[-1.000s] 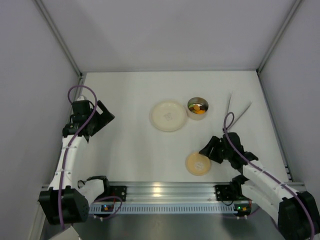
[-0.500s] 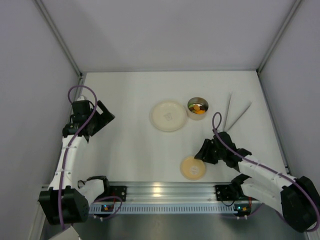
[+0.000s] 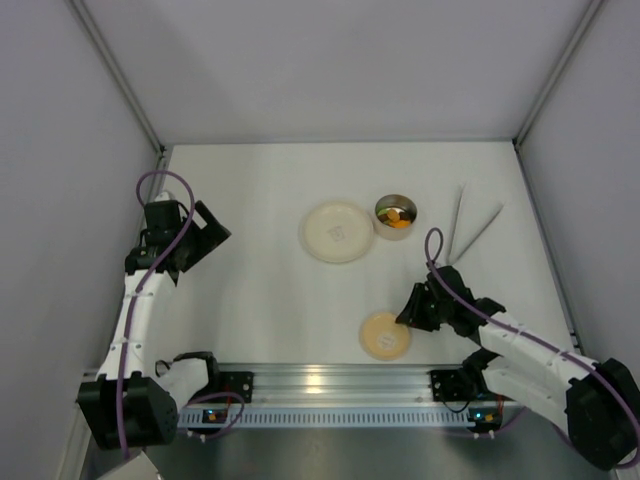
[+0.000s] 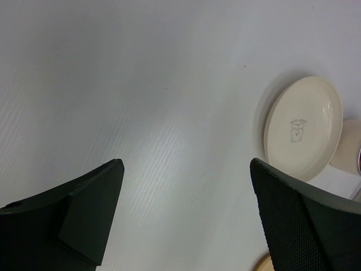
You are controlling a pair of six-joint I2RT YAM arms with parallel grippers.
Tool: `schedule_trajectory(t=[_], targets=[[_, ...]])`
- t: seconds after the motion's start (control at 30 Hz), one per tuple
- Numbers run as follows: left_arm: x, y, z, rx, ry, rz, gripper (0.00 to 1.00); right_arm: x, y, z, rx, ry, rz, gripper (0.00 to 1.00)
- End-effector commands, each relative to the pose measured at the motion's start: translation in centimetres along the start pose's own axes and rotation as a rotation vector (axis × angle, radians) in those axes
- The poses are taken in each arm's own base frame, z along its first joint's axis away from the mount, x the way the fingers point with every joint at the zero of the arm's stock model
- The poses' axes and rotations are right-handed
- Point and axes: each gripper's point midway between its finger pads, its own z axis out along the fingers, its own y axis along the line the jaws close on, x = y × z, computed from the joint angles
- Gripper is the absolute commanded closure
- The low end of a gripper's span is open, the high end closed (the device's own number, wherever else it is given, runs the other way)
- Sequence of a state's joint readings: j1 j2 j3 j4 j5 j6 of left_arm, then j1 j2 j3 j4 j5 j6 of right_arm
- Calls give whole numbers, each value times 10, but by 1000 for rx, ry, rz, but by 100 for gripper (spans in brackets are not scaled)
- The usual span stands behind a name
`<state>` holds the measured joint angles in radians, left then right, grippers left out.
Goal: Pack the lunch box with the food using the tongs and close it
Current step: Pick up the box lid from the center of the board.
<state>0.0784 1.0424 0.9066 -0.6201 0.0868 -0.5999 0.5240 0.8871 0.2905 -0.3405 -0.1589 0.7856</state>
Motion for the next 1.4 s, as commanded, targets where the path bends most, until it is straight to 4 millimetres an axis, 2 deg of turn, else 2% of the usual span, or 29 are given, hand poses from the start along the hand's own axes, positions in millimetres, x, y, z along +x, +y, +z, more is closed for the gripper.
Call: schedule_trajectory(t=[0.0, 0.23, 0.53, 1.03, 1.37], targets=[[-13, -11, -3, 47, -58, 16, 2, 19, -17, 1, 80, 70, -26, 76], [-13, -10, -4, 45, -60, 15, 1, 9, -4, 3, 45, 46, -23, 90], [-12, -10, -3, 43, -55, 19, 1, -20, 22, -5, 2, -32, -36, 97], [-12, -8, -2, 32, -55, 18, 1, -48, 47, -16, -37, -104, -69, 100], [-12, -7, -1, 25, -56, 19, 1, -83, 67, -27, -61, -179, -78, 100]])
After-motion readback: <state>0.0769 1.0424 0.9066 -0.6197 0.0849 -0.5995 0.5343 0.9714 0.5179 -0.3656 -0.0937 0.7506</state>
